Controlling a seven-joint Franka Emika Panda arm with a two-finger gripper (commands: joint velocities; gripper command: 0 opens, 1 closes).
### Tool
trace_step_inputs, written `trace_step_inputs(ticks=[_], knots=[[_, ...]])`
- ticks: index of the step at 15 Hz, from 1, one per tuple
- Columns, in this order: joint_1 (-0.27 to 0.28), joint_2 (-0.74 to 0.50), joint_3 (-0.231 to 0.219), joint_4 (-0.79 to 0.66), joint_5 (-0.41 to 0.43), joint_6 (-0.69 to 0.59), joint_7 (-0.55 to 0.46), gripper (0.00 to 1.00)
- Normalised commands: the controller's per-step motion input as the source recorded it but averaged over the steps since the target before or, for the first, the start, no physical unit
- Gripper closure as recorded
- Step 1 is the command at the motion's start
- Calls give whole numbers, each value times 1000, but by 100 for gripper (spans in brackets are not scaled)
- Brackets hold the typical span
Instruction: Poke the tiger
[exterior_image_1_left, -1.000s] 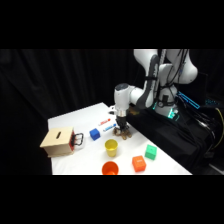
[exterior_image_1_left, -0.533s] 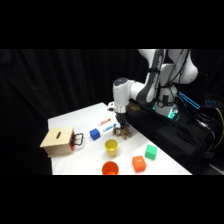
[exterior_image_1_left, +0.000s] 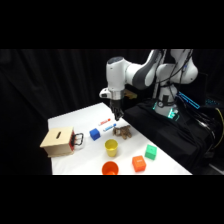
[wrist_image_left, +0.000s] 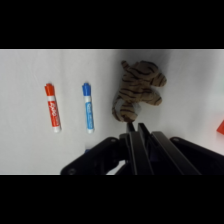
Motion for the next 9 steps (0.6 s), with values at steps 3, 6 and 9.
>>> trace_step_inputs(ticks=[3,6,9], knots=[[-48,-271,109,152,-39,-402,83,38],[-39,-163,107,184,-4,-327,88,15],[-27,-75,99,205,8,-257,99,0]])
